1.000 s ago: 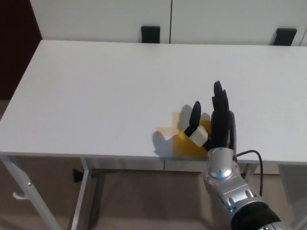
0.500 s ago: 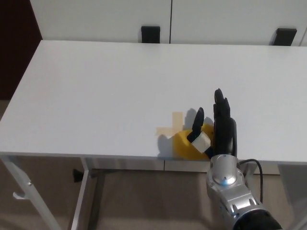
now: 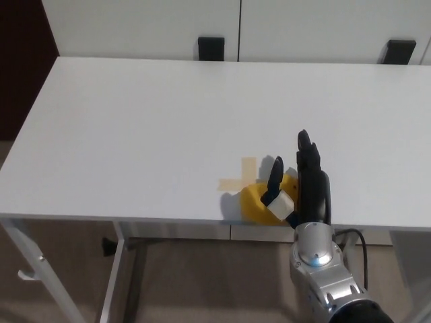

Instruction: The robot uses its right hand to push the yellow duck toy to the center of the white desk.

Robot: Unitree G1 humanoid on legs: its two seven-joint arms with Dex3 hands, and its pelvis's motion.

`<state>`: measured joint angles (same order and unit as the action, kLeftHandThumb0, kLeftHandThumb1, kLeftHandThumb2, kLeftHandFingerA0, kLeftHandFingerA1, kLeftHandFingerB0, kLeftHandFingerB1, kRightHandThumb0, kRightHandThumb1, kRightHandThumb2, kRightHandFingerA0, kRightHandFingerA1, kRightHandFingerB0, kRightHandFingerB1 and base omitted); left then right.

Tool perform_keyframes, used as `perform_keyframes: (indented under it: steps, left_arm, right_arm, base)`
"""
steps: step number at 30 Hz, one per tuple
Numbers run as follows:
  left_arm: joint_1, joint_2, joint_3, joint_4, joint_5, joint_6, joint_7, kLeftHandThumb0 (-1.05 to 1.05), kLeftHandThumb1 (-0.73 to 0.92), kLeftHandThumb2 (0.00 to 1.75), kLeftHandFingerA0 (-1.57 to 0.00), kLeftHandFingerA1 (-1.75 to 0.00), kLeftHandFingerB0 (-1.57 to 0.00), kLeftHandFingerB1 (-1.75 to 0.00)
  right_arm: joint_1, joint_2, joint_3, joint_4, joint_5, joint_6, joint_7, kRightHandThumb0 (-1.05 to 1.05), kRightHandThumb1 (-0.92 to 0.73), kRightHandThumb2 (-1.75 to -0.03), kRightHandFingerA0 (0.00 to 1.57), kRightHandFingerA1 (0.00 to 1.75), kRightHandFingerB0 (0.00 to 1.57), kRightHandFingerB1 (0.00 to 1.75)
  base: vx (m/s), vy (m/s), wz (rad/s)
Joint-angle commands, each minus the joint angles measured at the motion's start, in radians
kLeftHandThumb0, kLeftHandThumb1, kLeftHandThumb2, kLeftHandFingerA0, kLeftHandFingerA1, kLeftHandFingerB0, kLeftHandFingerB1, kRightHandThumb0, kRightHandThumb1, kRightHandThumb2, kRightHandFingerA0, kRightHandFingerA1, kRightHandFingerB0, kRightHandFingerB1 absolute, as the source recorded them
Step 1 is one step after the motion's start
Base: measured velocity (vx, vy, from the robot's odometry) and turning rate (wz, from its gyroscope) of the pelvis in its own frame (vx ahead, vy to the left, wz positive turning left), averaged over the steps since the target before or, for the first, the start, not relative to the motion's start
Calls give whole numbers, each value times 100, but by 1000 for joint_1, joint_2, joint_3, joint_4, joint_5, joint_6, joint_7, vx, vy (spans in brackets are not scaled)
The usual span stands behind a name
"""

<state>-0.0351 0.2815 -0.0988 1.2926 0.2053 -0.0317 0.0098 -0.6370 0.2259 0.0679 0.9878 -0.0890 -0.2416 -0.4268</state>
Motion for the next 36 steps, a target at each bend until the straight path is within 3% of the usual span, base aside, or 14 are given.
perform_keyframes:
  steps: [1, 5, 8, 18, 23, 24, 27, 28, 30, 31, 35, 36]
  left_arm:
    - [-6, 6, -11, 8, 21, -21, 4, -18, 66, 71, -86, -82, -85, -65]
    - [-2, 3, -21, 3, 29, -22, 4, -18, 67, 74, -86, -86, -87, -66]
    - [5, -2, -14, 2, 21, -17, 0, -15, 64, 78, -83, -75, -86, -65]
    - [15, -1, -6, 1, 19, -31, 2, -13, 62, 84, -84, -81, -88, -70]
    - [17, 3, -9, -1, 20, -22, -10, -17, 67, 74, -84, -79, -86, -68]
    - [15, -1, -9, -1, 21, -19, -6, -13, 64, 83, -85, -79, -87, -66]
    - [12, -4, -13, 2, 27, -21, 1, -14, 65, 79, -84, -74, -85, -64]
    - [9, -5, -14, 4, 28, -16, 3, -15, 66, 78, -84, -83, -87, -66]
    - [7, -6, -14, 5, 28, -11, 4, -15, 66, 78, -84, -83, -87, -66]
    - [8, -5, -12, 6, 26, -13, 2, -15, 66, 78, -86, -84, -86, -67]
    - [12, -3, -7, 7, 21, -24, -3, -14, 65, 82, -85, -81, -86, -66]
    - [12, 1, -8, 6, 23, -21, -5, -13, 64, 82, -84, -77, -84, -63]
  right_arm:
    - [-15, 148, -2, 25, 32, -20, 17, -102, -82, -110, 0, 14, 0, 0]
    - [-26, 108, 10, 35, 4, -14, -9, -101, -83, -111, 0, 16, 0, 0]
    - [-22, 90, 11, 21, -4, 18, -30, -102, -87, -115, 0, 15, 0, 0]
    - [-19, 67, 18, 7, -5, 65, -12, -105, -92, -119, 0, 14, 0, 0]
    - [6, 60, -18, -9, 48, 56, 45, -105, -90, -118, 0, 15, 0, 3]
    - [9, 61, -19, -22, 53, 78, 70, -105, -89, -118, 0, 19, 0, 8]
    - [11, 73, -27, -53, 87, 138, 140, -105, -89, -117, 0, 17, 0, 6]
    - [11, 72, -25, -60, 94, 156, 171, -105, -88, -121, 0, 19, 0, 9]
    - [12, 71, -22, -66, 97, 169, 192, -105, -88, -121, 0, 19, 0, 9]
    - [8, 56, -8, -67, 92, 190, 240, -105, -85, -123, 0, 11, 0, 3]
    - [5, 23, 18, -74, 79, 216, 303, -105, -86, -123, 0, 8, 0, 4]
    - [9, -4, 23, -87, 70, 230, 315, -95, -79, -111, 0, 3, 0, 0]
  base:
    - [0, 0, 0]
    - [0, 0, 0]
    - [0, 0, 0]
    - [0, 0, 0]
    - [0, 0, 0]
    - [0, 0, 0]
    - [0, 0, 0]
    - [0, 0, 0]
    - [0, 0, 0]
    - [0, 0, 0]
    - [0, 0, 0]
    - [0, 0, 0]
